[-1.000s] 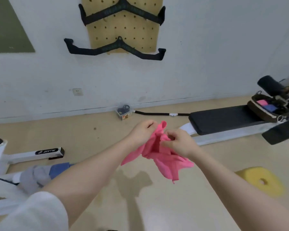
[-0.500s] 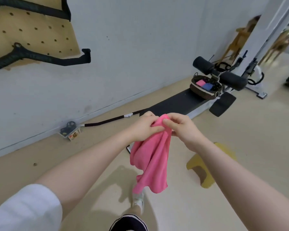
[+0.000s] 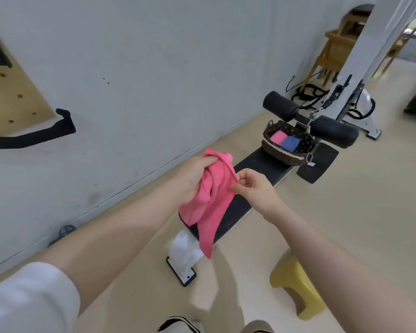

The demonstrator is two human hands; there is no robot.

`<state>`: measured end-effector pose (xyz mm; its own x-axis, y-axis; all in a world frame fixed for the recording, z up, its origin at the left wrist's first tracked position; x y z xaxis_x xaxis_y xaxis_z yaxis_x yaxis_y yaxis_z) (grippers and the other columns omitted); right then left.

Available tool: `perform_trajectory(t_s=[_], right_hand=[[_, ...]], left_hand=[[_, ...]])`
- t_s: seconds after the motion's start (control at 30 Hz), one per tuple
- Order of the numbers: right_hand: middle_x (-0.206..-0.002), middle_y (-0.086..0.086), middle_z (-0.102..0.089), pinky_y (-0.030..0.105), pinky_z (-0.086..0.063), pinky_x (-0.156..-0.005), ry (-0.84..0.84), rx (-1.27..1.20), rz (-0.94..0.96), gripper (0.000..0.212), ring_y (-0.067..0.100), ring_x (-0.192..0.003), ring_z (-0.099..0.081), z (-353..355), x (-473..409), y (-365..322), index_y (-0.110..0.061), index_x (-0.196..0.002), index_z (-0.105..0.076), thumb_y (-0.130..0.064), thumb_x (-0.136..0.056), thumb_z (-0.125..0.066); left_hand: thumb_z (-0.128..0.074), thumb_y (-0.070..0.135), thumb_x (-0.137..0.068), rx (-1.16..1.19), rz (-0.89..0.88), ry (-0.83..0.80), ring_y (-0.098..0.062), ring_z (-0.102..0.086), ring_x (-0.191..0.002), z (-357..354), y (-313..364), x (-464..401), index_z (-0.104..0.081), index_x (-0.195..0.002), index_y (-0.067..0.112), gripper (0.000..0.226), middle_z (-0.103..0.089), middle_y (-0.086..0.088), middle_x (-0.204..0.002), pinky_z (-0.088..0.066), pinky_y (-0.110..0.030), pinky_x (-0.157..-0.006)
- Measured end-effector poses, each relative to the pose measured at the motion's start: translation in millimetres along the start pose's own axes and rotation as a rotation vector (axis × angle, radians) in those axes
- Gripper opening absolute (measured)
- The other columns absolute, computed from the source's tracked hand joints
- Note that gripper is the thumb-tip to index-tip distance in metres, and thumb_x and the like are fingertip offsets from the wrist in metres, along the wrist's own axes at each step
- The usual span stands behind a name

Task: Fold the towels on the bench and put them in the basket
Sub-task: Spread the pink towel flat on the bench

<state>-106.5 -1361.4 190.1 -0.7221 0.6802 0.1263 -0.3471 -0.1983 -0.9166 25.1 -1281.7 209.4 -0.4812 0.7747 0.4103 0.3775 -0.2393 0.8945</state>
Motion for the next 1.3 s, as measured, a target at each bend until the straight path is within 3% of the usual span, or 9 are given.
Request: perform_trajectory(t_s=[0.17, 0.27, 0.37, 0.53, 0.63, 0.83, 1.0, 1.2, 1.3], right_hand=[[-0.080, -0.005, -0.062, 0.026, -0.046, -0.075, -0.071, 0.049, -0.050, 0.019, 0.021, -0.084, -0.061, 37.2, -68.6, 38.7, -0.022, -0.079, -0.058, -0.007, -0.087, -0.050], [-0.088, -0.006, -0.061, 0.022, -0.047, -0.077, -0.264, -0.229, -0.059, 0.012, 0.009, -0.084, -0.060, 54.7, -123.6, 45.2, -0.020, -0.094, -0.057, -0.022, -0.097, -0.046], [-0.108, 0.000, -0.066, 0.028, -0.051, -0.089, -0.381, -0.178, -0.003, 0.033, 0.012, -0.099, -0.064, 70.6, -179.1, 42.0, -0.016, -0.112, -0.057, -0.039, -0.089, -0.057], [-0.087, 0.006, -0.064, 0.042, -0.050, -0.077, -0.278, 0.160, 0.028, 0.016, 0.022, -0.078, -0.060, 104.9, -248.5, 47.0, -0.005, -0.096, -0.057, -0.019, -0.088, -0.057], [-0.070, -0.004, -0.053, 0.026, -0.039, -0.062, -0.234, 0.331, 0.057, 0.018, 0.015, -0.067, -0.050, 123.3, -270.4, 60.0, -0.016, -0.075, -0.050, -0.007, -0.089, -0.046], [-0.066, -0.002, -0.052, 0.030, -0.034, -0.060, -0.018, 0.517, -0.011, 0.025, 0.026, -0.072, -0.052, 160.5, -285.5, 95.2, -0.022, -0.068, -0.050, -0.010, -0.089, -0.042], [-0.094, 0.013, -0.063, 0.035, -0.044, -0.074, 0.022, 0.545, -0.018, 0.028, 0.031, -0.089, -0.058, 168.7, -316.0, 102.8, -0.007, -0.106, -0.062, -0.012, -0.095, -0.036], [-0.067, 0.007, -0.047, 0.026, -0.038, -0.061, -0.055, 0.079, -0.282, 0.033, 0.021, -0.066, -0.044, 156.8, -373.8, 121.7, -0.012, -0.070, -0.049, -0.011, -0.097, -0.031], [-0.088, 0.011, -0.052, 0.032, -0.038, -0.077, -0.202, 0.065, -0.275, 0.027, 0.022, -0.082, -0.049, 163.2, -407.5, 119.3, -0.010, -0.091, -0.056, -0.012, -0.100, -0.030]], left_hand=[[-0.044, 0.020, -0.097, 0.232, 0.090, -0.077, -0.014, -0.069, -0.084, -22.5, 18.9, -71.1, -0.066, -0.096, 0.008, 0.024, -0.073, -0.007, -0.089, -0.054, -0.023, -0.081], [-0.057, 0.024, -0.090, 0.227, 0.093, -0.011, -0.020, -0.065, -0.104, -40.9, 25.3, -119.5, -0.065, -0.110, 0.005, 0.028, -0.068, -0.010, -0.112, -0.051, -0.030, -0.094], [-0.062, 0.030, -0.086, 0.168, 0.067, 0.108, -0.017, -0.068, -0.083, -57.4, 36.0, -160.2, -0.069, -0.091, 0.011, 0.020, -0.071, -0.003, -0.091, -0.056, -0.028, -0.074], [-0.060, 0.026, -0.086, 0.211, -0.012, 0.202, -0.018, -0.066, -0.084, -82.0, 57.1, -211.6, -0.067, -0.091, 0.011, 0.017, -0.069, -0.003, -0.090, -0.053, -0.031, -0.077], [-0.049, 0.023, -0.093, 0.272, 0.027, 0.276, -0.022, -0.060, -0.099, -86.3, 48.7, -235.5, -0.063, -0.100, 0.006, 0.022, -0.064, -0.010, -0.103, -0.049, -0.031, -0.081], [-0.054, 0.019, -0.090, 0.236, 0.057, 0.359, -0.021, -0.058, -0.087, -92.2, 35.7, -240.9, -0.063, -0.079, 0.013, 0.017, -0.064, -0.005, -0.081, -0.045, -0.037, -0.090], [-0.057, 0.017, -0.089, 0.240, 0.148, 0.264, -0.020, -0.060, -0.076, -77.8, 22.5, -222.5, -0.062, -0.095, 0.009, 0.011, -0.063, -0.011, -0.090, -0.051, -0.030, -0.068], [-0.068, 0.012, -0.082, -0.599, 0.257, 0.301, -0.018, -0.055, -0.095, -47.8, -6.6, -241.7, -0.045, -0.128, 0.019, 0.052, -0.055, -0.005, -0.113, -0.044, -0.026, -0.085], [-0.064, 0.013, -0.083, -0.715, 0.188, 0.494, -0.016, -0.055, -0.092, -34.0, -14.1, -266.8, -0.057, -0.112, 0.019, 0.030, -0.060, -0.001, -0.109, -0.044, -0.026, -0.082]])
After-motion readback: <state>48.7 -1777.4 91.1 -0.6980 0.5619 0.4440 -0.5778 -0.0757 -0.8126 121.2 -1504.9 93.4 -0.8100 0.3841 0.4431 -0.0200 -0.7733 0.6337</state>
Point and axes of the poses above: each hand's wrist, its own x-axis away from the middle knuckle, its own z-axis out of the back of the hand, y = z × x, the point moved 3 cm from there along -x, towards the middle knuckle
